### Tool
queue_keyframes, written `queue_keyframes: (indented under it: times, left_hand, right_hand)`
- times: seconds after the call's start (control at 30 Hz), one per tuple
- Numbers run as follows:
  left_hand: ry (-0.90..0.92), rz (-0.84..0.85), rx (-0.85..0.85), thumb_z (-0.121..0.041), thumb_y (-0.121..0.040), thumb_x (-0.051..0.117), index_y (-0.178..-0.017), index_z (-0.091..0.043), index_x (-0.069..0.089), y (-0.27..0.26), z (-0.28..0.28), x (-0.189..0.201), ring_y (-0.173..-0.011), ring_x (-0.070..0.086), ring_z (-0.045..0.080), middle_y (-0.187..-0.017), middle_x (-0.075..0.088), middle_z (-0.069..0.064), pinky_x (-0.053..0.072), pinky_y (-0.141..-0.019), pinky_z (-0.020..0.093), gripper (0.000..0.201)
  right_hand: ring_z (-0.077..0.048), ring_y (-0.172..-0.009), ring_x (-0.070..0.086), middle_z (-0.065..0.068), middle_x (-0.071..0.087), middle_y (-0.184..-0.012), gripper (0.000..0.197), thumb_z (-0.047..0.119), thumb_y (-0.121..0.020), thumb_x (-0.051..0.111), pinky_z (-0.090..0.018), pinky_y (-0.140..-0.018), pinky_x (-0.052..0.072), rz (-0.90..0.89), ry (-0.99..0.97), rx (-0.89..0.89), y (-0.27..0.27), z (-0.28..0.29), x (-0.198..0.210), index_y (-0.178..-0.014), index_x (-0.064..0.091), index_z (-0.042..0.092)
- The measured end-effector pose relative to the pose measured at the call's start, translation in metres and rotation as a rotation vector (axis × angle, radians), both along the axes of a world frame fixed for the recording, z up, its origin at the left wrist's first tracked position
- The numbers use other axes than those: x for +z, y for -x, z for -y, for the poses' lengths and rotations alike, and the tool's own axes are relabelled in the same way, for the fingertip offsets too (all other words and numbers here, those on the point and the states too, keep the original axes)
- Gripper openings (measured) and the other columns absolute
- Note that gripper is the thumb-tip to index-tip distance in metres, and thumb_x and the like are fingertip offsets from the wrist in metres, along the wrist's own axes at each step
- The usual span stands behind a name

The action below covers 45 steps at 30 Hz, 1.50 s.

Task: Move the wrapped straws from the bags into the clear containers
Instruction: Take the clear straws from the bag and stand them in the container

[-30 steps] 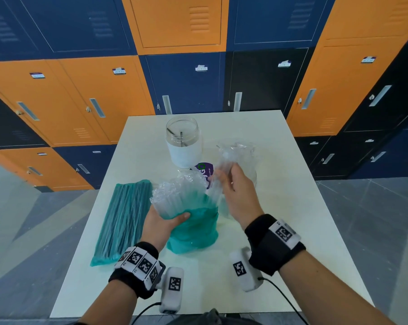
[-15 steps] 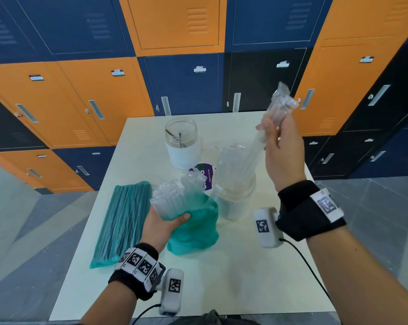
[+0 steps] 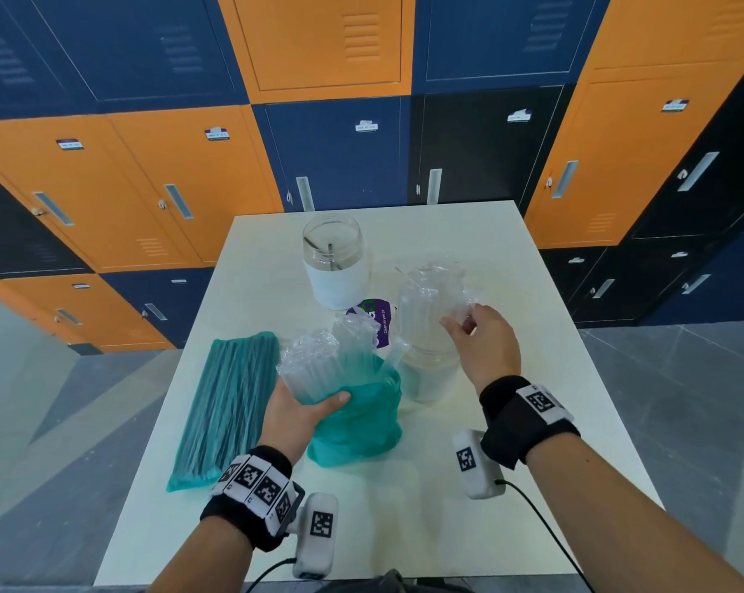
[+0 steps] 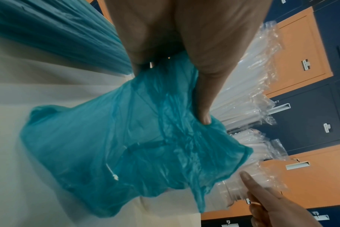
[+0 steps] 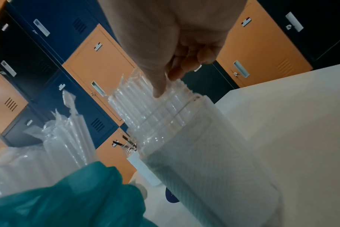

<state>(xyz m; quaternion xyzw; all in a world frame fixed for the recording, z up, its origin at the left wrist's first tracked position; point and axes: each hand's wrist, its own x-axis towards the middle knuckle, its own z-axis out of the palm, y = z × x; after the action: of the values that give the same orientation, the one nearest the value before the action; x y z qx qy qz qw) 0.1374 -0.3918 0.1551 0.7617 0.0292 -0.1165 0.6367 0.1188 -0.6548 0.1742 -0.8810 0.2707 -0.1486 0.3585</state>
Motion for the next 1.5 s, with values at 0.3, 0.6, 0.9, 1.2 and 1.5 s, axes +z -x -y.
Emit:
queue_keyframes:
  times: [0.3, 0.6, 0.9, 1.2, 1.5]
  left_hand:
    - [-0.001, -0.004, 0.007, -0.003, -0.066, 0.086, -0.124, -0.015, 0.051, 0.001, -0.001, 0.000, -0.097, 0.063, 0.004, -0.109, 0.066, -0.003, 0.051, -0.088, 0.030, 0.069]
    - [-0.012, 0.003, -0.002, -0.004, -0.066, 0.087, -0.124, -0.016, 0.050, 0.000, -0.001, 0.000, -0.095, 0.062, -0.001, -0.109, 0.065, -0.005, 0.049, -0.080, 0.016, 0.070]
    - [-0.016, -0.007, -0.006, -0.008, -0.064, 0.089, -0.120, -0.017, 0.055, -0.001, -0.005, -0.007, -0.095, 0.068, 0.006, -0.108, 0.070, -0.001, 0.054, -0.091, 0.034, 0.066]
    - [-0.038, 0.023, -0.021, -0.006, -0.066, 0.087, -0.116, -0.022, 0.052, 0.001, -0.005, -0.003, -0.084, 0.063, -0.012, -0.103, 0.066, -0.012, 0.051, -0.077, 0.013, 0.064]
    - [-0.036, 0.005, -0.014, -0.008, -0.065, 0.088, -0.121, -0.020, 0.050, 0.002, -0.005, 0.000, -0.093, 0.061, -0.001, -0.105, 0.065, -0.007, 0.050, -0.081, 0.020, 0.069]
  right_hand:
    - [-0.014, -0.068, 0.053, 0.004, 0.055, -0.086, 0.017, 0.030, -0.094, 0.054, -0.033, -0.067, 0.046, 0.291, -0.202, -0.086, 0.015, -0.033, 0.015, -0.107, 0.043, 0.028]
    - [-0.010, -0.061, 0.050, 0.003, 0.047, -0.070, 0.037, 0.045, -0.085, 0.064, -0.029, -0.060, 0.046, 0.324, -0.238, 0.174, 0.035, -0.083, -0.002, -0.107, 0.040, 0.027]
    - [0.004, -0.071, 0.045, 0.007, 0.048, -0.098, 0.038, 0.026, -0.085, 0.072, -0.005, -0.070, 0.036, 0.116, -0.257, 0.388, 0.008, -0.097, -0.002, -0.120, 0.060, 0.019]
    - [0.001, -0.066, 0.056, 0.016, 0.056, -0.069, 0.011, 0.028, -0.098, 0.053, -0.019, -0.066, 0.045, 0.210, -0.394, 0.307, 0.010, -0.097, -0.002, -0.093, 0.046, 0.022]
    - [0.007, -0.071, 0.057, 0.008, 0.072, -0.085, 0.020, 0.034, -0.100, 0.047, -0.010, -0.068, 0.040, 0.348, -0.303, 0.252, 0.003, -0.050, 0.065, -0.098, 0.055, 0.016]
